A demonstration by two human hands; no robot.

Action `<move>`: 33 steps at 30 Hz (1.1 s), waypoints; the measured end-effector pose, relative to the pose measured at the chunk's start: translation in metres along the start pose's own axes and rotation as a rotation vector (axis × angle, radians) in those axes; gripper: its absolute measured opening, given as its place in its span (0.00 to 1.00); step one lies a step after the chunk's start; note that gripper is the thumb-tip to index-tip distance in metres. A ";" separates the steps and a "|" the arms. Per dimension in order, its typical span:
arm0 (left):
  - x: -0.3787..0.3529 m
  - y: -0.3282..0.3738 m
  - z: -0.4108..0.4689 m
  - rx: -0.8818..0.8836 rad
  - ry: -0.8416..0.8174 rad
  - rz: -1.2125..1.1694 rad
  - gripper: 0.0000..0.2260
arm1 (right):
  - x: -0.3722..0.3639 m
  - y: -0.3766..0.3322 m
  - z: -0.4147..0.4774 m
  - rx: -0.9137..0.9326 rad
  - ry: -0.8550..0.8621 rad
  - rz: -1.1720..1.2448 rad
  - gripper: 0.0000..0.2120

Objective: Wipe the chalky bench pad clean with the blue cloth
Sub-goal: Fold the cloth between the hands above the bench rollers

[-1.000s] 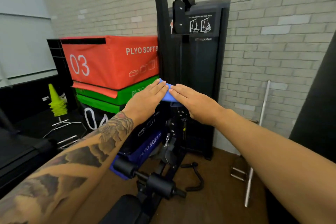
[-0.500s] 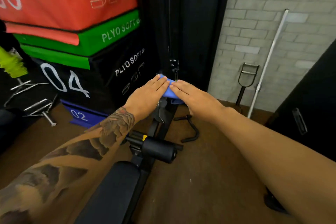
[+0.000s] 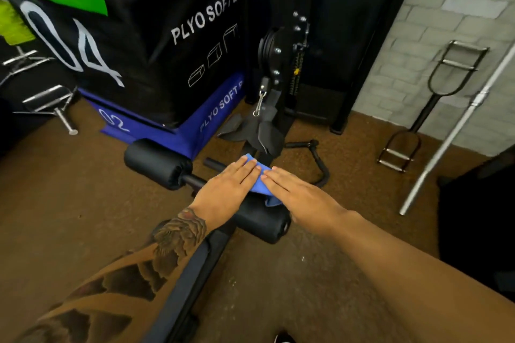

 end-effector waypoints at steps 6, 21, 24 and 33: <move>-0.079 -0.011 -0.008 0.036 -0.080 -0.087 0.36 | -0.065 0.016 0.026 0.148 0.017 -0.060 0.34; -0.108 -0.008 -0.053 0.008 -0.075 -0.249 0.29 | -0.115 -0.003 0.011 -0.029 0.094 0.052 0.23; -0.102 -0.012 -0.044 0.004 -0.080 -0.223 0.27 | -0.100 0.004 0.016 -0.021 0.141 0.069 0.21; -0.119 -0.020 -0.035 0.033 -0.142 -0.177 0.25 | -0.129 0.011 0.017 -0.253 0.078 0.041 0.23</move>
Point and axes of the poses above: each hand's wrist, its own z-axis towards the middle knuckle, its own x-axis out of the back of the hand, y = z × x, the point moved 10 cm from there along z, towards the middle knuckle, and after that the axes turned 4 degrees about -x, right-handed, at the moved point
